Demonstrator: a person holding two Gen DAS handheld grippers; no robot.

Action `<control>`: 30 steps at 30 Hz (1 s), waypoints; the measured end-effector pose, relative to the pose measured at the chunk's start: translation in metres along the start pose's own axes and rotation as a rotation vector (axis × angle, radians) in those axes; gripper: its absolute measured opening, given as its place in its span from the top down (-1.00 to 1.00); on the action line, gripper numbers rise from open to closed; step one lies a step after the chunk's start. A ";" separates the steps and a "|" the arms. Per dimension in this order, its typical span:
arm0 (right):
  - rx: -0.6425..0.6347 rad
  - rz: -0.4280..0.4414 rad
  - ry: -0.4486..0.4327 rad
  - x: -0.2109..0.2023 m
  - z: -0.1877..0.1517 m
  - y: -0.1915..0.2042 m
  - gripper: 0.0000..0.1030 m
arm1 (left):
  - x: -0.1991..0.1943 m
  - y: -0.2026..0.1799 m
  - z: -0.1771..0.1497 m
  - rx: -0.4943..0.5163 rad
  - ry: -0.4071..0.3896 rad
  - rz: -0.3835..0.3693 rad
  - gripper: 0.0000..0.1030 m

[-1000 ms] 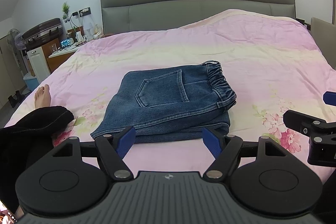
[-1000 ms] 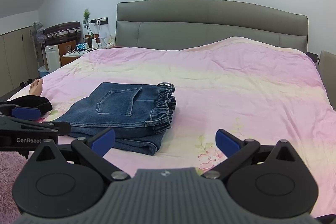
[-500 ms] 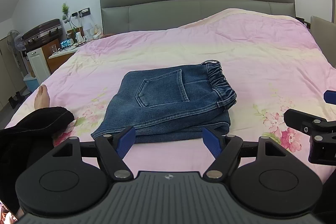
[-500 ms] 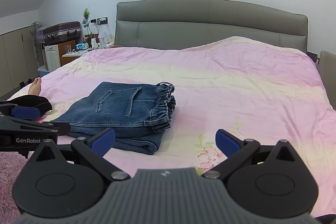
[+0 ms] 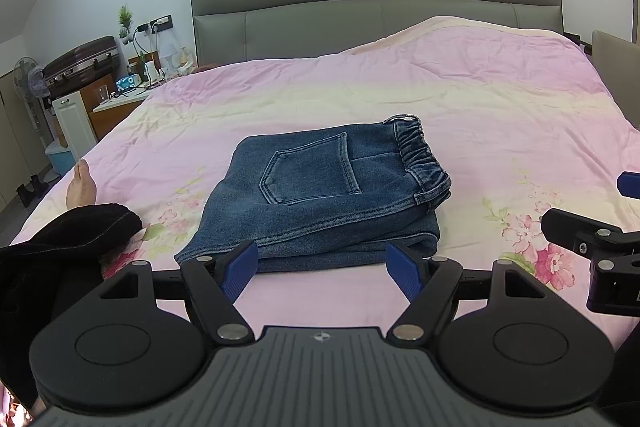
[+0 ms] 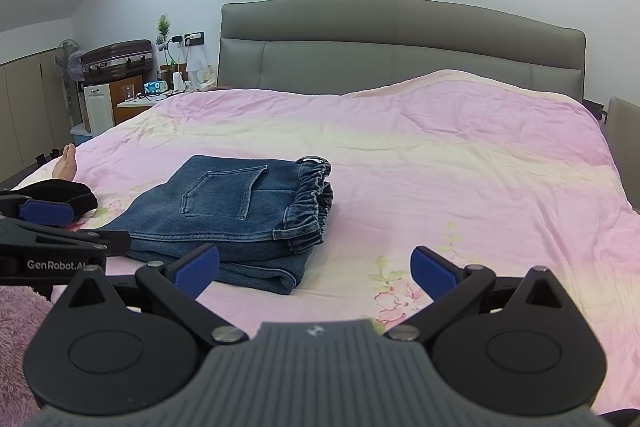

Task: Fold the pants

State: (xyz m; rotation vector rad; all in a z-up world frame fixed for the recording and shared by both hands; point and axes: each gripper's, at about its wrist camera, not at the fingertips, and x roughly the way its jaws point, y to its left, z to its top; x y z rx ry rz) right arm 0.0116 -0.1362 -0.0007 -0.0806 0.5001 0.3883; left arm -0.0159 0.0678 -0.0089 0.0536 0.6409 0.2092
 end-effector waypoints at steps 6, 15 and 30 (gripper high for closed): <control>0.000 0.000 0.001 0.000 0.000 0.000 -0.90 | 0.000 0.000 0.000 -0.001 -0.001 -0.001 -0.66; -0.010 -0.003 0.000 0.002 0.001 0.000 -0.90 | 0.000 0.001 0.000 -0.002 0.000 0.000 -0.66; -0.012 0.001 0.003 0.000 0.000 -0.001 -0.90 | -0.002 -0.001 0.001 0.003 -0.001 0.006 -0.66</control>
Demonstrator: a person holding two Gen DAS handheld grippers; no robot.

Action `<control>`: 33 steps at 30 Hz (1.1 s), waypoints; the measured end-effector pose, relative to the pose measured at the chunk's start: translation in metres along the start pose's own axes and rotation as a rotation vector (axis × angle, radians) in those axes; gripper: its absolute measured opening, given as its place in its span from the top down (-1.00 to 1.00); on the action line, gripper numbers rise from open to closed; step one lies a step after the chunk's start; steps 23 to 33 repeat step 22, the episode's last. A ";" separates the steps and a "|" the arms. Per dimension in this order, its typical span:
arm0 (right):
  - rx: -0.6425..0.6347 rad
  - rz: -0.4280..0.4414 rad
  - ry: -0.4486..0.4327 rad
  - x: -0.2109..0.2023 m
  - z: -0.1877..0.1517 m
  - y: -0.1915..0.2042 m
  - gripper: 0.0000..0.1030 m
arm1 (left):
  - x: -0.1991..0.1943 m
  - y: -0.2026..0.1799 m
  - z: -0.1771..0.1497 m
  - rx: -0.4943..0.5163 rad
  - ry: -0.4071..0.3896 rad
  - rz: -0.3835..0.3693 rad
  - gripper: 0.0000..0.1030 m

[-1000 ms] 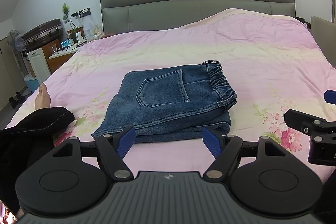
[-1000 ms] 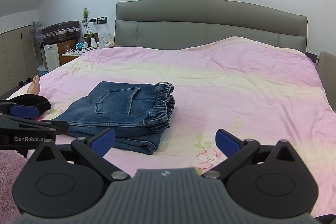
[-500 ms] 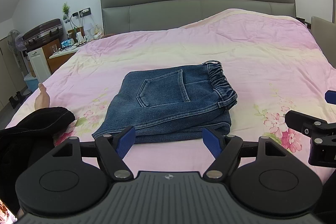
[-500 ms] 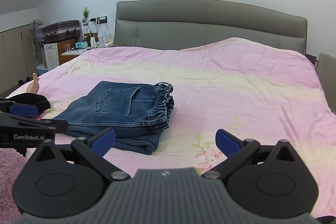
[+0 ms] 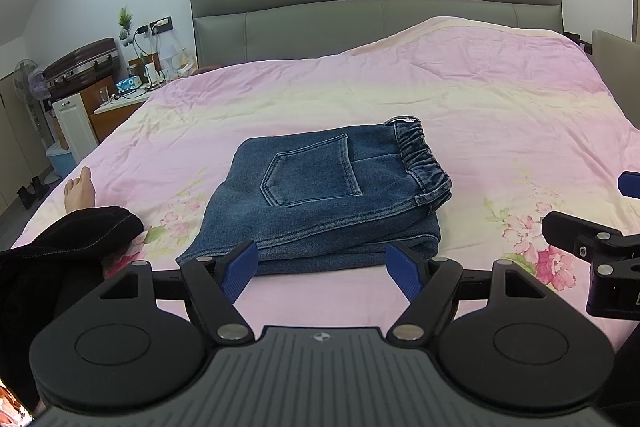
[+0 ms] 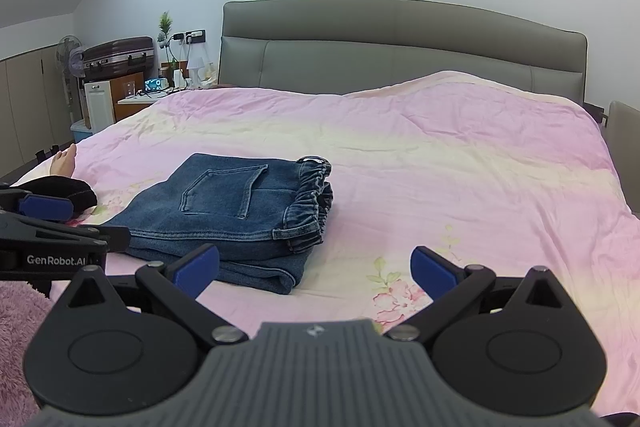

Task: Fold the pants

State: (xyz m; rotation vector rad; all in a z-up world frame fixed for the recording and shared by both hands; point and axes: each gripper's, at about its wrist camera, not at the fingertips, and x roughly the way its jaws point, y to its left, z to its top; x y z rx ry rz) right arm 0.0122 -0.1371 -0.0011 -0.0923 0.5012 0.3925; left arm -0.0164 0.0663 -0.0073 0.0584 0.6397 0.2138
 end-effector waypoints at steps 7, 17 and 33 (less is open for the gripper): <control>0.000 0.000 -0.001 0.000 0.000 0.000 -0.90 | 0.000 0.000 0.001 0.003 0.001 -0.005 -0.66; -0.001 0.000 0.001 -0.001 0.000 -0.001 -0.90 | -0.002 -0.001 0.002 0.016 -0.010 -0.004 -0.66; -0.003 0.000 0.004 -0.001 0.001 -0.001 -0.90 | -0.003 0.000 0.002 0.016 -0.014 -0.005 -0.66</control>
